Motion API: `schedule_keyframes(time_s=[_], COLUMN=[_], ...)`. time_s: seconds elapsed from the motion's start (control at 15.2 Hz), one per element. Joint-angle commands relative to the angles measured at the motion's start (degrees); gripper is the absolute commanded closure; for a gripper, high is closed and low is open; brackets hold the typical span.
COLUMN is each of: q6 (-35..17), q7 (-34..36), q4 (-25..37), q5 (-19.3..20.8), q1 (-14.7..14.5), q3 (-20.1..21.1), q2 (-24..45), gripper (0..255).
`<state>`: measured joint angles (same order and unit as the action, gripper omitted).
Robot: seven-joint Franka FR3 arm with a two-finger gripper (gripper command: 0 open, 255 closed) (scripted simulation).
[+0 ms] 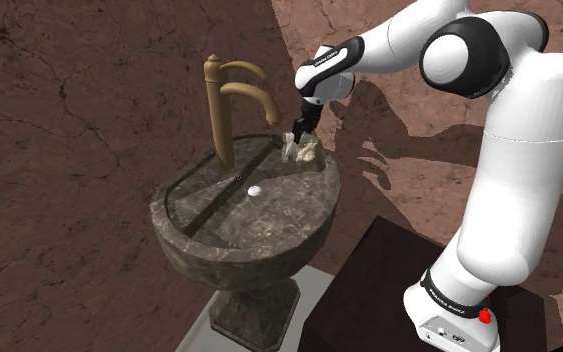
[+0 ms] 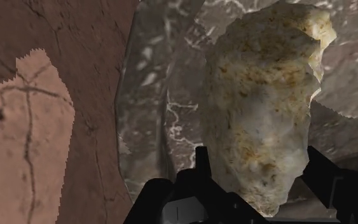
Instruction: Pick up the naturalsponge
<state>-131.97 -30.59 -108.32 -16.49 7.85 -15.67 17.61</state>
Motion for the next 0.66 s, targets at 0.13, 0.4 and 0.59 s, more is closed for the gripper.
schedule_keyframes(time_s=[0.13,0.4,0.59], q6=[2.9,5.4,6.2], q7=[1.0,1.8,2.0], q4=[1.7,3.1,3.6], q5=[1.0,1.9,2.1], q1=[-0.2,-0.3,-0.3], q3=[-0.4,-0.6,-0.7], q2=[-1.4,-2.7,-3.0], gripper=[255,255,255])
